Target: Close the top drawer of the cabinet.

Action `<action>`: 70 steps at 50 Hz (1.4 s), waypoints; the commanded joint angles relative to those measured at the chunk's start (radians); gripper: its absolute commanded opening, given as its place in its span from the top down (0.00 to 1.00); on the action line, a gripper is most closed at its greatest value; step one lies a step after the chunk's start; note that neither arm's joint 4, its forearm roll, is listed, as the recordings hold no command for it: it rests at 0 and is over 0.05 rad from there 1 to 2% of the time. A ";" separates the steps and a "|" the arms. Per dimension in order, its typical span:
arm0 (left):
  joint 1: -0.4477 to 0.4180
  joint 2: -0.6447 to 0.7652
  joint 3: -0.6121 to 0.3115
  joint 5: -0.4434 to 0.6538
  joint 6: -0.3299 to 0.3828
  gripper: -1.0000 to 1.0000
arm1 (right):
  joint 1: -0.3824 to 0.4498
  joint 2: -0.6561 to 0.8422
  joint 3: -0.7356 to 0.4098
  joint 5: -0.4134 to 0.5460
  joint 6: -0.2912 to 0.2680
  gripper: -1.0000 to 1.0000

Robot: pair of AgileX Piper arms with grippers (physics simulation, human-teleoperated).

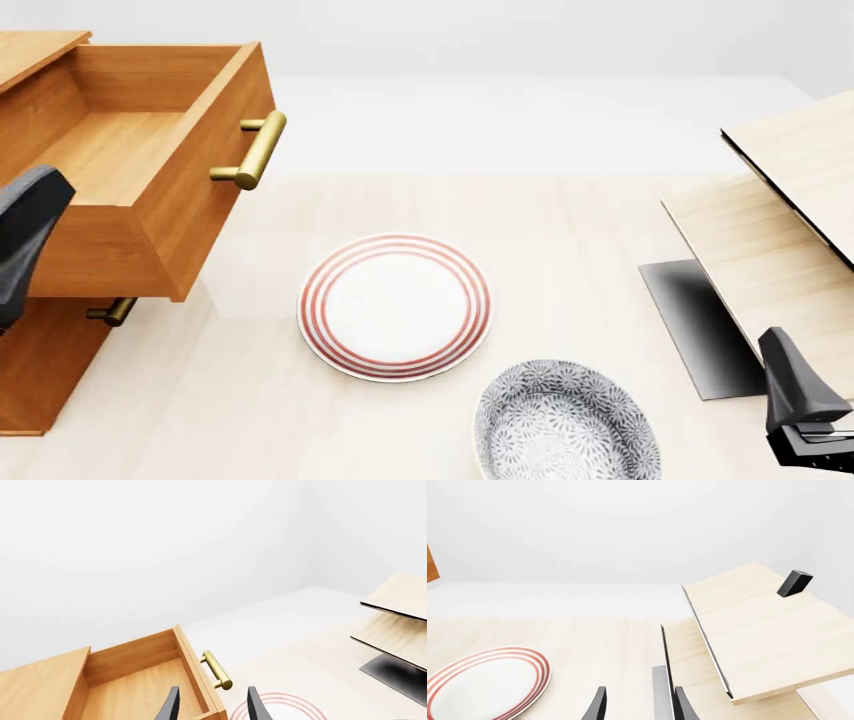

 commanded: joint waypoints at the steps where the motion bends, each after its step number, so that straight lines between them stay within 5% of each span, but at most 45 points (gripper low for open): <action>1: -0.127 0.167 -0.088 -0.074 0.038 0.00 | 0.000 -0.001 0.000 0.001 0.000 0.00; 8: -0.229 0.271 -0.148 -0.110 0.095 0.00 | 0.000 -0.002 0.000 0.002 -0.001 0.00; 38: -0.474 0.578 -0.405 -0.147 0.088 0.00 | 0.000 0.006 0.000 -0.006 -0.001 0.00; 43: -0.494 0.634 -0.427 -0.163 0.099 0.00 | 0.000 0.006 0.000 -0.006 -0.001 0.00; 47: -0.466 0.699 -0.480 -0.119 0.028 0.00 | 0.000 0.007 0.000 -0.007 -0.001 0.00; 50: -0.488 0.927 -0.600 -0.059 0.006 0.00 | 0.000 0.001 0.000 -0.001 -0.001 0.00; 61: -0.502 1.007 -0.665 -0.014 -0.015 0.00 | -0.001 0.002 0.000 -0.002 0.000 0.00; 70: -0.483 1.064 -0.688 0.012 0.039 0.00 | -0.001 -0.001 0.000 0.001 0.000 0.00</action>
